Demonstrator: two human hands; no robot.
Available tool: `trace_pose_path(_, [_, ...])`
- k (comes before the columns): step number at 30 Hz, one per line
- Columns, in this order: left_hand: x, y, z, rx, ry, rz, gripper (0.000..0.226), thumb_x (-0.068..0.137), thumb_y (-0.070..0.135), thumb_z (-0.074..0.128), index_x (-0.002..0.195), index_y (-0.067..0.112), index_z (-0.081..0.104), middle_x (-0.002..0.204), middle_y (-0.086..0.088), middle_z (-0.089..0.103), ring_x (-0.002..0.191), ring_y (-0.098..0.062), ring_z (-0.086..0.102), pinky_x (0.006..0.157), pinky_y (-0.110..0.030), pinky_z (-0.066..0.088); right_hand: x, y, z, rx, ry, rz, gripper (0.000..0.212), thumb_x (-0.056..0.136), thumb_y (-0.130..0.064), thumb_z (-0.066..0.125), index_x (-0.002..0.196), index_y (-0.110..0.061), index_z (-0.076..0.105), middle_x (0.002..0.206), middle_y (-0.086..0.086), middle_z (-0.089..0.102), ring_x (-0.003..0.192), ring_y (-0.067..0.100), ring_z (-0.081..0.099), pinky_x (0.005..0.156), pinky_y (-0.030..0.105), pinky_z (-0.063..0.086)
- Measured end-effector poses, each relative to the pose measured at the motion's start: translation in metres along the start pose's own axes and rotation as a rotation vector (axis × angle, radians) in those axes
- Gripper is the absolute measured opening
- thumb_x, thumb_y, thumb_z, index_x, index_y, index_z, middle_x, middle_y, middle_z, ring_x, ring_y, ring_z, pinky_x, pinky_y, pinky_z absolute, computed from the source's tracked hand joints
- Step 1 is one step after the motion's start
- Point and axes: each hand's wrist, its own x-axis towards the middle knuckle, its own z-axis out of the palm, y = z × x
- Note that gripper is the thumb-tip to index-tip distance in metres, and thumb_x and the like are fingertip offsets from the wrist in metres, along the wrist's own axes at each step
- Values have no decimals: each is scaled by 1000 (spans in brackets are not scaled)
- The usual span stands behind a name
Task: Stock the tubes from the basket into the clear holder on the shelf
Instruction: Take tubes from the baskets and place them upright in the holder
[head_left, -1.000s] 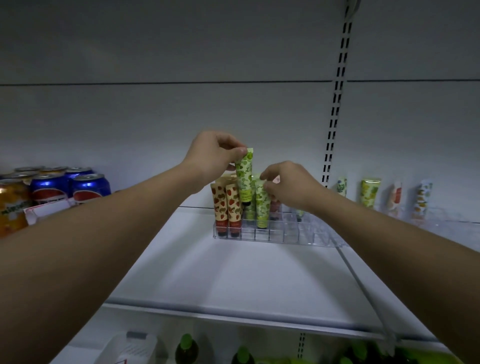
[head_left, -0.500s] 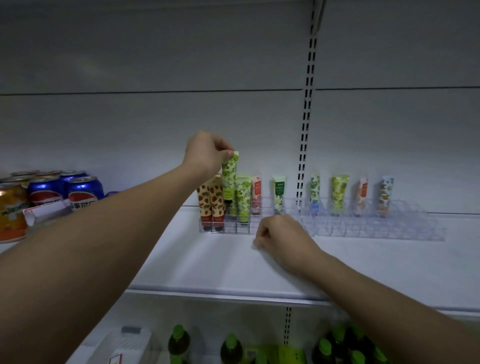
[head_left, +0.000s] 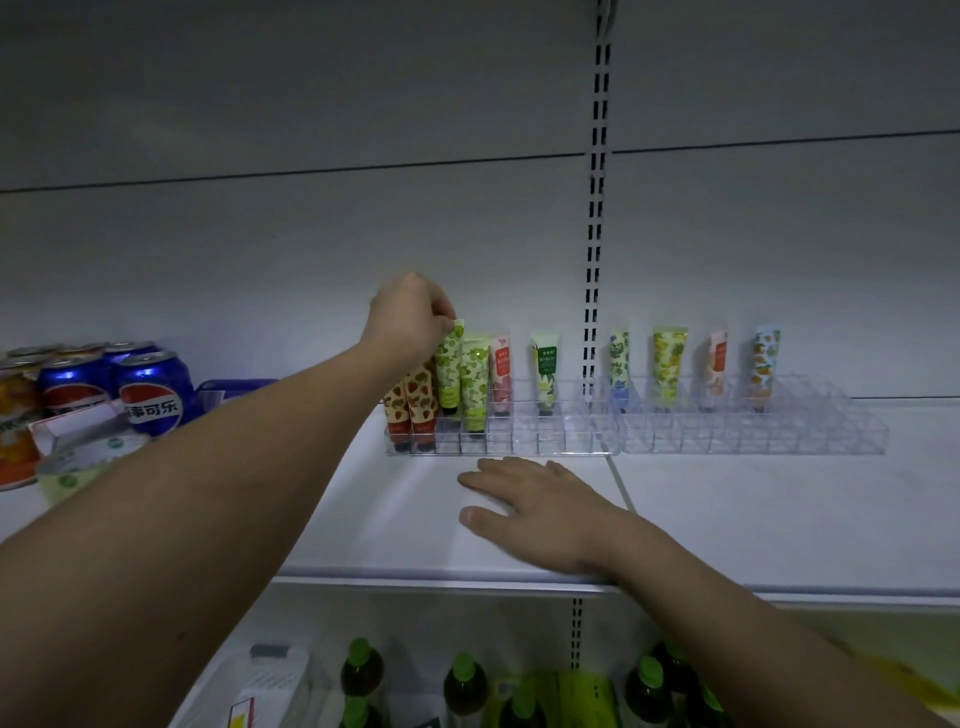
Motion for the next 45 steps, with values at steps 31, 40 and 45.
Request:
trace_pose_path(31, [-48,18,-25,242,-207,111,28,94,36,54,116,23,65,113,0,66,97,-19,59,84,-37,52,-8,-13,-6,4,-19,54,61,96,-62,29,151,-35,27,161,-9,18,148,11,13,120,45,5])
trace_pose_path(40, [-145,21,-68,152,-328,106,23,93,34,53,108,26,69,111,3,68,96,-18,61,85,-36,52,-48,-60,-32,-84,72,125,32,94,-35,53,118,-17,64,124,7,62,104,23,58,87,32,47])
trace_pose_path(45, [-218,11,-88,64,-372,76,18,90,34,56,99,28,70,95,7,66,85,-15,61,80,-32,52,-81,-88,-34,-15,109,99,28,97,-36,52,101,-13,67,101,7,69,86,22,63,79,33,51])
